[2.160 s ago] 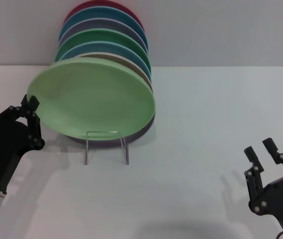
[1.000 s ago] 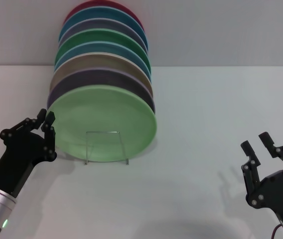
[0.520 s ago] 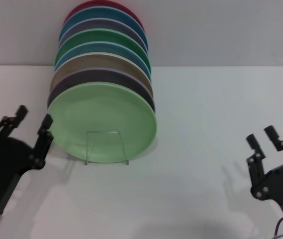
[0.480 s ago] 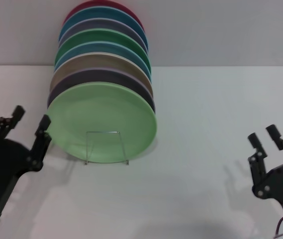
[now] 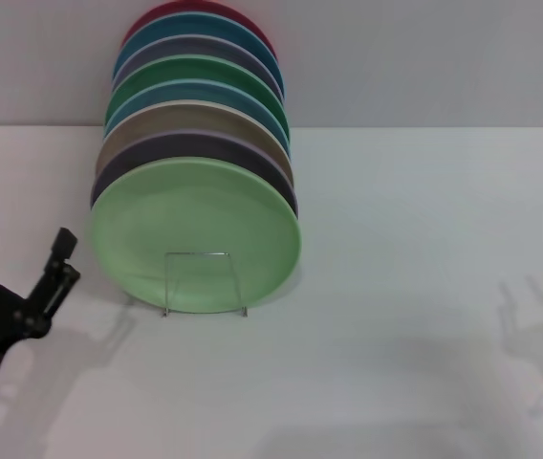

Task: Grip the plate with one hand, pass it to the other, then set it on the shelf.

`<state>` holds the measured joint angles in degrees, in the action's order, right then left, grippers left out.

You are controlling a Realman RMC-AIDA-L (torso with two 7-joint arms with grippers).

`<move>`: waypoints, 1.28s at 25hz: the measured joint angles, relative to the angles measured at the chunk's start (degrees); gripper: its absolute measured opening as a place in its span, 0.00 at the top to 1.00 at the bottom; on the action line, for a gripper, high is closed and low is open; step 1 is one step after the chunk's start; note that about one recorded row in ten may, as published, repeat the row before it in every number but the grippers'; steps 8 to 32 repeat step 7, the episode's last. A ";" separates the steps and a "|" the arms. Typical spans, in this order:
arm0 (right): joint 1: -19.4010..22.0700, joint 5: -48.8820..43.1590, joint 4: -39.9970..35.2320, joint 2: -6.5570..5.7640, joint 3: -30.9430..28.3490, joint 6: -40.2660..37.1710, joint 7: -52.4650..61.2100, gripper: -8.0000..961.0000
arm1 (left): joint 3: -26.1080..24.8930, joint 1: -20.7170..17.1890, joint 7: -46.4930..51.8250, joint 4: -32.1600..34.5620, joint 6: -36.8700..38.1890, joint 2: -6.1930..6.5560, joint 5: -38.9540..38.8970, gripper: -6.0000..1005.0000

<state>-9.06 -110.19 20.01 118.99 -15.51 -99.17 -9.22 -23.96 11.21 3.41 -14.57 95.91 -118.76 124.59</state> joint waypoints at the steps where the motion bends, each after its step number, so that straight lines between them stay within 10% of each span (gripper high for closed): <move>1: -0.55 1.07 -1.29 -0.01 -0.29 0.38 3.12 0.64 | -0.91 0.10 0.73 0.09 -0.55 0.01 -0.02 0.32; 6: -3.20 6.57 -6.40 0.20 -0.88 0.52 15.63 0.60 | -5.70 0.51 4.47 0.29 -2.75 0.08 -0.06 0.15; 32: -3.64 7.10 -6.83 0.21 -1.09 0.83 15.93 0.60 | -6.37 0.65 4.72 0.30 -3.08 0.09 -0.05 0.15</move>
